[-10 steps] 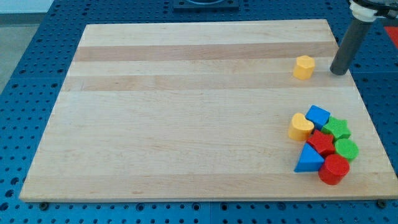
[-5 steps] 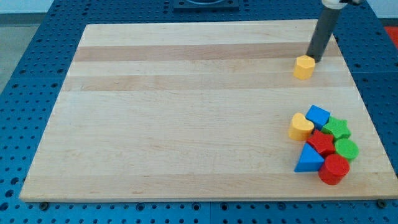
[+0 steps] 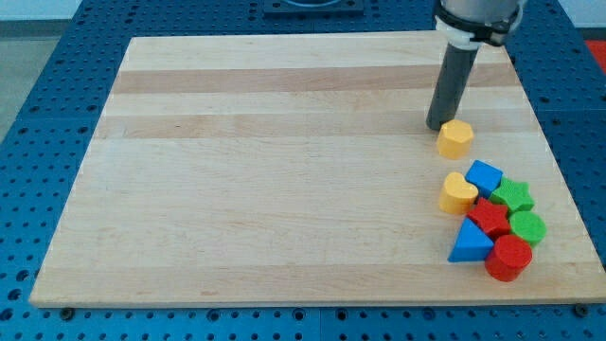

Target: Place the hexagon above the heart

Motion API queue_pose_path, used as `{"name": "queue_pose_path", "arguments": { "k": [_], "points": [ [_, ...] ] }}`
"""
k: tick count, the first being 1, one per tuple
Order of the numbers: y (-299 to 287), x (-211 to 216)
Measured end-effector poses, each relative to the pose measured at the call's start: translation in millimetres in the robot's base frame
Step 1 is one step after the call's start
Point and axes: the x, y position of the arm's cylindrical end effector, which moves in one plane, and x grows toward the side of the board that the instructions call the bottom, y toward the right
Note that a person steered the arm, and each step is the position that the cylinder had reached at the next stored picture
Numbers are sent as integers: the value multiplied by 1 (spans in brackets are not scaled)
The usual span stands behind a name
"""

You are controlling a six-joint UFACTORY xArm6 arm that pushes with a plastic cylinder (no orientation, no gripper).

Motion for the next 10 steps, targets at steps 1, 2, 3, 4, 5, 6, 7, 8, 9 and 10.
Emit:
{"name": "queue_pose_path", "arguments": {
  "k": [1,2,3,4,5,6,7,8,9,10],
  "points": [
    [0,7],
    [-1,7],
    [2,-4],
    [32,-27],
    [33,-25],
    [33,-23],
    [30,-6],
    [28,16],
    [28,25],
    [28,27]
  ]
}}
